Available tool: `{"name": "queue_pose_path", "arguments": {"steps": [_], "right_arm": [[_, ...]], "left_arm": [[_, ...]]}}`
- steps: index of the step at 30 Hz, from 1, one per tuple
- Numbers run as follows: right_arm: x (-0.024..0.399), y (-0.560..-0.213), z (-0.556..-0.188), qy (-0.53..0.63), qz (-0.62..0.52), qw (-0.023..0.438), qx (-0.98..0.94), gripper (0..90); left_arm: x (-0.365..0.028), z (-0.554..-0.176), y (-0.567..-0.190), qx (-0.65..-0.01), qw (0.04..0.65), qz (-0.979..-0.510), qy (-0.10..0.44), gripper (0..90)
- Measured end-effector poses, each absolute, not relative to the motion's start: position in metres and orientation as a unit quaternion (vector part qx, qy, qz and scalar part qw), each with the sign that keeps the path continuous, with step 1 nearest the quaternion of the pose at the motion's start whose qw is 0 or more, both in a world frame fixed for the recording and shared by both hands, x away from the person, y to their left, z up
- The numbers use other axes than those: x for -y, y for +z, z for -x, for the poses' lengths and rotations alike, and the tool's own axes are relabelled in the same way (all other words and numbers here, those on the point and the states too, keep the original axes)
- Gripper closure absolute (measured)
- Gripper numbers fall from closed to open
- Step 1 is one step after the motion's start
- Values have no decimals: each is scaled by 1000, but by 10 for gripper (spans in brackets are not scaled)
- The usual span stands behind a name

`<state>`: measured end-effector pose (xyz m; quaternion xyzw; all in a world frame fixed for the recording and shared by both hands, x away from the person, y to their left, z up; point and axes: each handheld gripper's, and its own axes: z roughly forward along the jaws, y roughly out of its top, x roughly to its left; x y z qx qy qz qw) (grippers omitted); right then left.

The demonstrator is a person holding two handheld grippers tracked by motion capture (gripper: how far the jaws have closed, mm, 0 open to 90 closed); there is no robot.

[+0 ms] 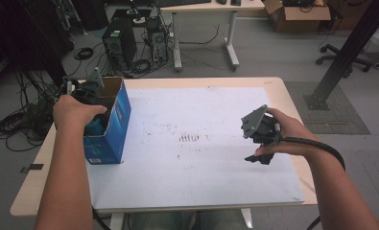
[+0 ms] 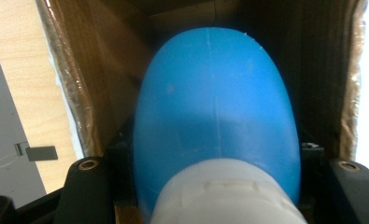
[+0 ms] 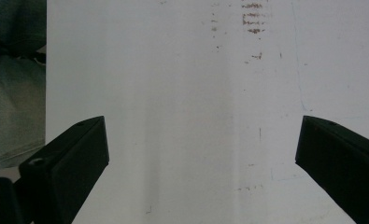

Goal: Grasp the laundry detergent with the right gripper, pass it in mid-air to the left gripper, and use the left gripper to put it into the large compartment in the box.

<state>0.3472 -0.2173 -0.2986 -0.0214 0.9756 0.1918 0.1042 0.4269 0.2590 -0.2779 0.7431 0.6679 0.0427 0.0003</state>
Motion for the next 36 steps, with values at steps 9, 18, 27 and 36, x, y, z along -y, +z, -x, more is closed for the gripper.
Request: {"name": "queue_pose_path", "arguments": {"steps": [9,18,27,36], "right_arm": [[219,-299,-347,191,21,104,-976,26],[217,-299,-347,190,22,104,-976,26],[218,-295,-347,190,24,108,-976,26],[219,-296,-346,188,22,107,-976,26]], "left_arm": [[-263,-427,-286,-671,1,-740,41,380],[-264,-427,-287,-670,4,-741,43,380],[-264,-426,-287,-668,7,-743,45,379],[-263,-426,-287,-672,5,-739,52,374]]}}
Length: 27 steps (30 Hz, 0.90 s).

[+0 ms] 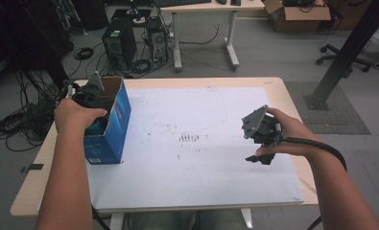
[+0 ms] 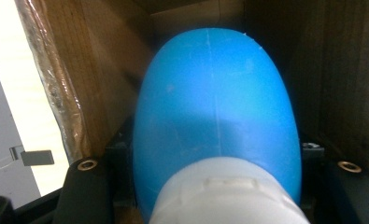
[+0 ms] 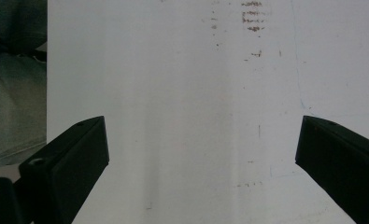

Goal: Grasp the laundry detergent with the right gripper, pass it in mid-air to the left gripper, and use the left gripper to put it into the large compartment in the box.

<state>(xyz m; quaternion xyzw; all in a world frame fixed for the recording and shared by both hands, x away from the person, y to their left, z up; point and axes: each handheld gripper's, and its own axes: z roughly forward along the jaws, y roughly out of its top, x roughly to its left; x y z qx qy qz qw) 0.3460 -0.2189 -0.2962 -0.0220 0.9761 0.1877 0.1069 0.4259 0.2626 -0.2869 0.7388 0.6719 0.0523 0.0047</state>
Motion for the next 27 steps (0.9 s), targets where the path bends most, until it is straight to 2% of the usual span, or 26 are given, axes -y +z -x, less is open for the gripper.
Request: {"name": "queue_pose_path", "arguments": {"steps": [8,20,27], "right_arm": [[220,-298,-346,191,21,106,-976,26],[219,-298,-345,192,24,108,-975,26],[221,-296,-343,193,23,111,-975,26]], "left_arm": [[-261,-425,-283,-674,4,-737,49,328],[-259,-423,-276,-672,4,-738,62,330],[-258,-421,-271,-676,5,-733,71,299]]}}
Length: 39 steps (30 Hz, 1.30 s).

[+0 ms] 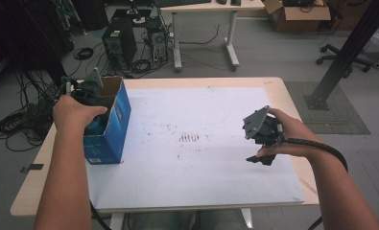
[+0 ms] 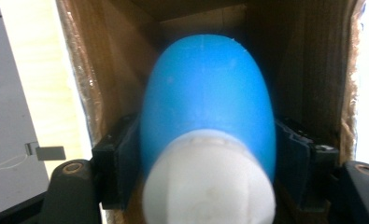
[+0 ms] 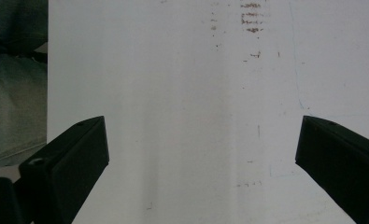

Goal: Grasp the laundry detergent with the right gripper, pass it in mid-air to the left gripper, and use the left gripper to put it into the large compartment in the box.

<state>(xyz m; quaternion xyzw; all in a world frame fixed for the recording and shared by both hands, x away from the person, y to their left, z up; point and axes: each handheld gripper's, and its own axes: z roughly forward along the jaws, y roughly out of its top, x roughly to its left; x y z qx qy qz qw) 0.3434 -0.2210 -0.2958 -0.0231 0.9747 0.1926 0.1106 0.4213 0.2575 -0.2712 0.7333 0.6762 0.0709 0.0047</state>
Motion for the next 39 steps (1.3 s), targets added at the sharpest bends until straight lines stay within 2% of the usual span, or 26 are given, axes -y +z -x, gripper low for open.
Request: {"name": "queue_pose_path", "arguments": {"steps": [2,22,32,39], "right_arm": [[221,-295,-343,194,23,111,-975,26],[222,-289,-339,197,27,117,-973,26],[223,-290,-338,196,25,115,-974,26],[223,-290,-338,194,26,115,-974,26]], "left_arm": [[-258,-420,-269,-678,6,-732,71,269],[-253,-412,-248,-677,12,-729,97,202],[-247,-412,-233,-676,23,-728,112,104],[-236,-411,-222,-665,43,-736,116,80]]}}
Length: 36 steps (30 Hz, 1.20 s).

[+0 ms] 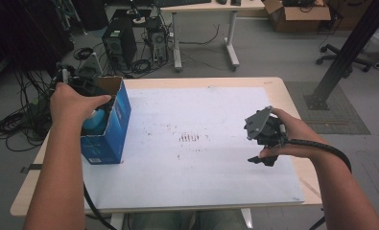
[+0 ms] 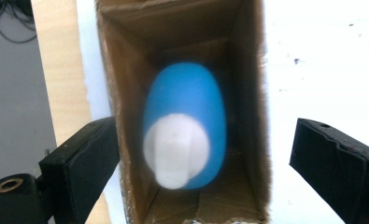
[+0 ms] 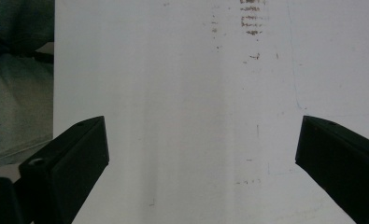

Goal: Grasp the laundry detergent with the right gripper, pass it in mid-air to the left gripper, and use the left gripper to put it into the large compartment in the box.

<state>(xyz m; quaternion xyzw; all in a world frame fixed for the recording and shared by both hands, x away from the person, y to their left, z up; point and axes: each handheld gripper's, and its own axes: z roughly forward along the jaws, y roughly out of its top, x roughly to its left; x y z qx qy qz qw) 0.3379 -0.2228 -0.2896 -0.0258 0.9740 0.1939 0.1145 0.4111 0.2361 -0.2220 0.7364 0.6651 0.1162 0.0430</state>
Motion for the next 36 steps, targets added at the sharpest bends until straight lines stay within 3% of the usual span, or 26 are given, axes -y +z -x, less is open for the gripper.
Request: {"name": "queue_pose_path", "arguments": {"steps": [11,20,28,36], "right_arm": [[223,-289,-337,194,24,116,-974,26],[227,-286,-335,193,20,118,-974,26],[228,-285,-334,191,19,120,-974,26],[230,-284,-333,188,19,120,-975,26]], "left_arm": [[-208,-406,-200,-579,75,-806,91,46],[-183,-402,-191,-496,87,-857,110,44],[-158,-399,-190,-397,83,-910,83,40],[-142,-398,-191,-338,81,-936,58,43]]}}
